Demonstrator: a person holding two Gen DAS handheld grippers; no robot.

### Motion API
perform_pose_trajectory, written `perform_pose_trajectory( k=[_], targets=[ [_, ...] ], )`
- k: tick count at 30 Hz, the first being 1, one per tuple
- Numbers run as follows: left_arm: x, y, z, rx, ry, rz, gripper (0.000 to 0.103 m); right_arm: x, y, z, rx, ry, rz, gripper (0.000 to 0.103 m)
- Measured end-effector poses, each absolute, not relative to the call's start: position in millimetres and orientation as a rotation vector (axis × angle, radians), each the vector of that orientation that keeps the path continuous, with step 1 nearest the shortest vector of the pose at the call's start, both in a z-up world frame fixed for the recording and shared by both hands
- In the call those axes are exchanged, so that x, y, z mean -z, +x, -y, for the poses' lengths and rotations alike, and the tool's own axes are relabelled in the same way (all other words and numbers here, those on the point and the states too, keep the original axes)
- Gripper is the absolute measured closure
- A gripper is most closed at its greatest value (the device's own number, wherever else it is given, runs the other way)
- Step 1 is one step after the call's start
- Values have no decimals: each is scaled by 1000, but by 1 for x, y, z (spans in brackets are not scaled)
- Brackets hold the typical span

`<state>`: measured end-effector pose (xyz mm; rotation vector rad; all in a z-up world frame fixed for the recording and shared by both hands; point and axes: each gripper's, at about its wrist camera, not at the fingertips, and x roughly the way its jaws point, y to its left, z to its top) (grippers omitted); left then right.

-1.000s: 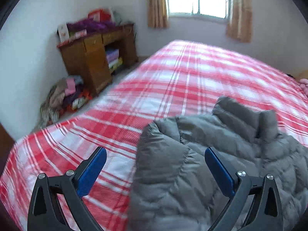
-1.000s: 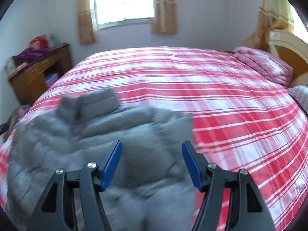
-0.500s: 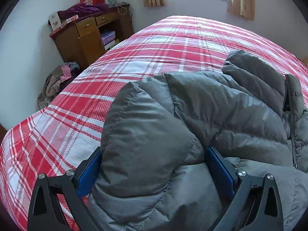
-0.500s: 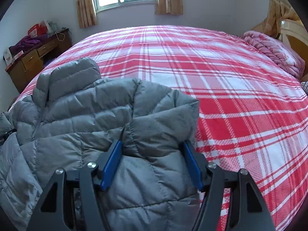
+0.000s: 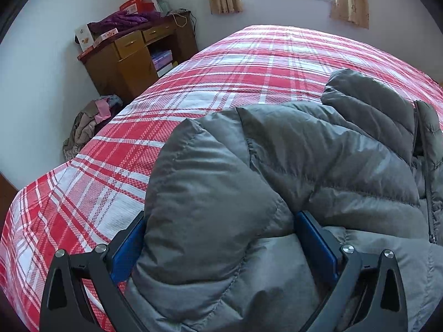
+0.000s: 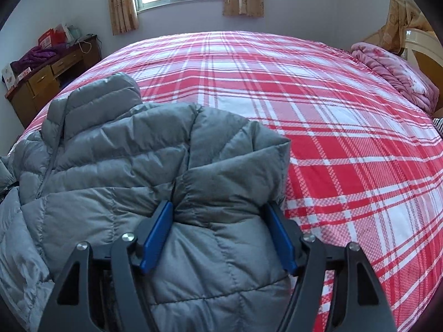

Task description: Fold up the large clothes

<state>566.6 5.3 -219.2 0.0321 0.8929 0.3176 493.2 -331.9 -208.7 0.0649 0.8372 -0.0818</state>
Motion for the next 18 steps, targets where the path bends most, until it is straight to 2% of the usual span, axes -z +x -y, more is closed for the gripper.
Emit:
perform_pose_trajectory(
  k=[10, 12, 15, 18],
  targets=[
    [216, 569, -3, -306, 30, -915, 1, 210, 492, 329, 95, 49, -836, 31],
    [201, 568, -12, -285, -11, -971, 1, 209, 493, 328, 98, 41, -844, 30],
    [164, 560, -27, -243, -95, -927, 1, 201, 495, 328, 88, 5, -897, 26],
    [139, 576, -27, -217, -69, -921, 1, 179, 498, 327, 61, -4, -902, 18]
  ],
)
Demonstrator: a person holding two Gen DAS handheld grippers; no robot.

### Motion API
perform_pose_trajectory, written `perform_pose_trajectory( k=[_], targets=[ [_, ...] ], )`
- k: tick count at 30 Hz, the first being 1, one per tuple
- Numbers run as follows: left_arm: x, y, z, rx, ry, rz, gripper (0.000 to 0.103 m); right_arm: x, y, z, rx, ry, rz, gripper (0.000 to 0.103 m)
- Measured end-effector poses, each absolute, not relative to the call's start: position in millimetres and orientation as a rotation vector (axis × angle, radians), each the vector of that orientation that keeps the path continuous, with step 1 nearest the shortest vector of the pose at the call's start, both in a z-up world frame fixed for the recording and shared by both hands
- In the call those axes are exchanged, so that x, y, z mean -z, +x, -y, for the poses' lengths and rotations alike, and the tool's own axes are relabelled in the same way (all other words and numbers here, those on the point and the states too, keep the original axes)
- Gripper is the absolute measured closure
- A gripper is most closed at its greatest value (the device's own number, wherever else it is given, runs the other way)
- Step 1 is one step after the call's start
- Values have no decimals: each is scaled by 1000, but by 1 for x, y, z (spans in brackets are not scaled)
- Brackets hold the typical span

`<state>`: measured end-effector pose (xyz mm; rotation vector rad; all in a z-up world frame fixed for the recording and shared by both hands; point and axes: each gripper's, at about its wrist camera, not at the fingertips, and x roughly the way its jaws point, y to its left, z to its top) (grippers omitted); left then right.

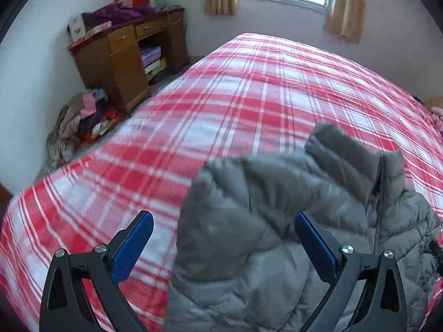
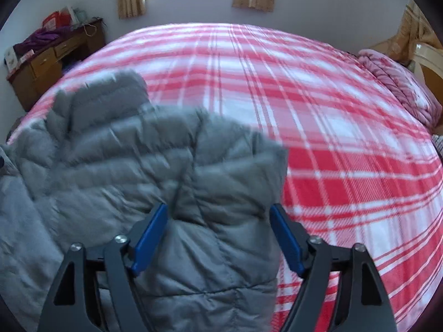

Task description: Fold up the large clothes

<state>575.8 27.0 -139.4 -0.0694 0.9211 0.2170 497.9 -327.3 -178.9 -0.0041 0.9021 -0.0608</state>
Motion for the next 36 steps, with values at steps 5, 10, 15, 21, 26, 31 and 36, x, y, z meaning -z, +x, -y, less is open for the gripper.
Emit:
perform_pose_trajectory(
  k=[5, 10, 15, 21, 26, 31, 36],
  targets=[
    [130, 622, -16, -221, -87, -957, 1, 146, 538, 321, 68, 110, -938, 10],
    [122, 668, 7, -158, -95, -951, 1, 125, 597, 288, 30, 150, -959, 10],
    [129, 718, 28, -97, -132, -1010, 1, 121, 646, 270, 40, 174, -948, 8],
    [162, 750, 52, -98, -62, -1051, 1, 138, 687, 261, 47, 211, -993, 8],
    [176, 741, 52, -24, -37, -1058, 28, 159, 697, 259, 26, 178, -1056, 20],
    [165, 710, 49, 83, -38, -1043, 88, 161, 674, 259, -65, 126, -1086, 86],
    [133, 656, 42, 137, 12, -898, 97, 144, 634, 265, -90, 47, -1031, 95]
  ],
)
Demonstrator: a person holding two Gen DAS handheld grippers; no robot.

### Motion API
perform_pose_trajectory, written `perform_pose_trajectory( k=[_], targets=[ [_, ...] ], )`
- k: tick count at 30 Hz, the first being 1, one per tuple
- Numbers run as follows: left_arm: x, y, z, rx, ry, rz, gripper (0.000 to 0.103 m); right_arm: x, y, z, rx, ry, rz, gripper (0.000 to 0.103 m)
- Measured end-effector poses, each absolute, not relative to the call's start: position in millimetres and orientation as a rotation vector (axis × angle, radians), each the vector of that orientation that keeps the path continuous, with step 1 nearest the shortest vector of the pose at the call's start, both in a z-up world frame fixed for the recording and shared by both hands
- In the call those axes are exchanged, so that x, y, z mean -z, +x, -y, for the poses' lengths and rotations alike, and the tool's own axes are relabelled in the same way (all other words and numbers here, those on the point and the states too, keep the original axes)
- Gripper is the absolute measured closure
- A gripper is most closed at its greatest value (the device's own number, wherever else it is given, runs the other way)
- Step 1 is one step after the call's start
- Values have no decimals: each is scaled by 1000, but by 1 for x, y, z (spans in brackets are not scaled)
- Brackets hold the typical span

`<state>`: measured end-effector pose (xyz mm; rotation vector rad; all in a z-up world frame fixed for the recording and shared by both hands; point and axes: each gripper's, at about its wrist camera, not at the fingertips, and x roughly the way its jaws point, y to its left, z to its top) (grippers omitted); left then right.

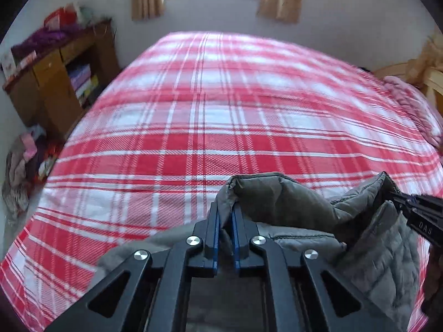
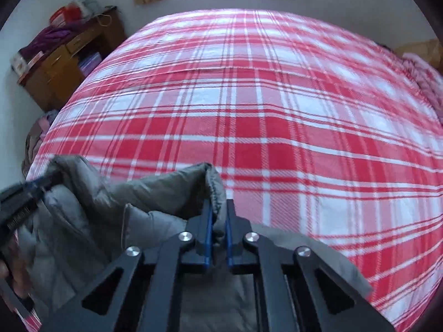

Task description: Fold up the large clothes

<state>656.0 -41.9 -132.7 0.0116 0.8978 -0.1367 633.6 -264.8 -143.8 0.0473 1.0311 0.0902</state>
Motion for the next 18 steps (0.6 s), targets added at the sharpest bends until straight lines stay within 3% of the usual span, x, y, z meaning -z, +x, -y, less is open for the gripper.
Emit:
perform_pose_trajectory(
  k=[6, 12, 18],
  targets=[
    [135, 604, 33, 140, 99, -809, 98, 131, 578, 269, -102, -52, -946, 97],
    [183, 585, 25, 93, 119, -853, 99, 167, 544, 278, -70, -59, -950, 98],
    [185, 581, 30, 62, 148, -839, 98, 190, 537, 273, -49, -105, -955, 98]
  ],
)
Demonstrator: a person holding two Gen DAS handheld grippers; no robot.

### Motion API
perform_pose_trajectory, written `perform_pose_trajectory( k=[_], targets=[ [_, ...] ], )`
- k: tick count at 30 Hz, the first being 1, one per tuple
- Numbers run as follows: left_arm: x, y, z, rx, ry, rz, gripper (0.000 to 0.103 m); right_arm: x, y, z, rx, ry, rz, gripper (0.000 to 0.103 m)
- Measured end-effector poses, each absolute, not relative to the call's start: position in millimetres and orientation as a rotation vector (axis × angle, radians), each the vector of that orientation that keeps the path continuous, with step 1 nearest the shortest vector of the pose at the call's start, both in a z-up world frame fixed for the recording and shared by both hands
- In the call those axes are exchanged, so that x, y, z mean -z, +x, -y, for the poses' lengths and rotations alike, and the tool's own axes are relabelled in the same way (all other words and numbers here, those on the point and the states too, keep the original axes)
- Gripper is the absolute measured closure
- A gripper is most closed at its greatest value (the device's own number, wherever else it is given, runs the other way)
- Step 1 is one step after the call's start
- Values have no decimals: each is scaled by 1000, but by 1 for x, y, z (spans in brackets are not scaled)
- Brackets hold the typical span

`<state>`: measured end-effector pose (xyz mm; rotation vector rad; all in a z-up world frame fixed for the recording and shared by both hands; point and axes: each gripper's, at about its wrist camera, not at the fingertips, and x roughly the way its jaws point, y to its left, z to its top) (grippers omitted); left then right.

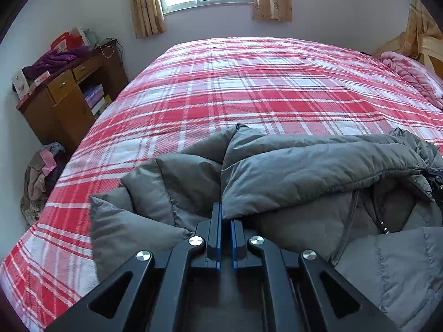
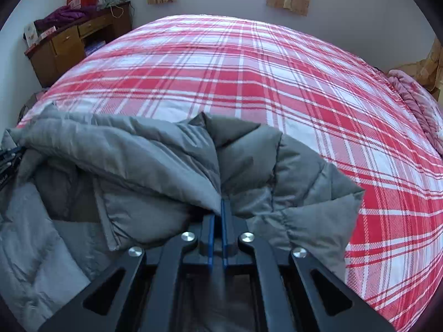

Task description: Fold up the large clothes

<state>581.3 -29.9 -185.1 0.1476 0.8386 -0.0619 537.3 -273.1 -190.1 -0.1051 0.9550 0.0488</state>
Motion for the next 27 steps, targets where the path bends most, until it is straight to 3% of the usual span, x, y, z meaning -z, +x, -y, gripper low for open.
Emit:
perform_pose_trajectory(
  k=[3, 4, 5, 7, 8, 16, 21, 27],
  targets=[
    [167, 571, 28, 65, 163, -813, 95, 185, 535, 276, -53, -103, -946, 98],
    [161, 566, 27, 68, 167, -805, 82, 183, 534, 278, -66, -92, -953, 98],
    [152, 560, 26, 57, 186, -787, 71, 180, 532, 280, -70, -90, -947, 87],
    [133, 548, 20, 10, 209, -712, 18, 172, 526, 285, -62, -108, -926, 68],
    [121, 541, 15, -3, 204, -660, 15, 170, 524, 287, -67, -110, -924, 64],
    [75, 567, 24, 25, 103, -594, 14, 126, 510, 310, -31, -22, -850, 62],
    [108, 603, 51, 0, 49, -696, 15, 110, 532, 283, -48, 37, -784, 61],
    [169, 612, 59, -46, 75, -803, 14, 140, 558, 247, -104, 40, -792, 61]
  ],
)
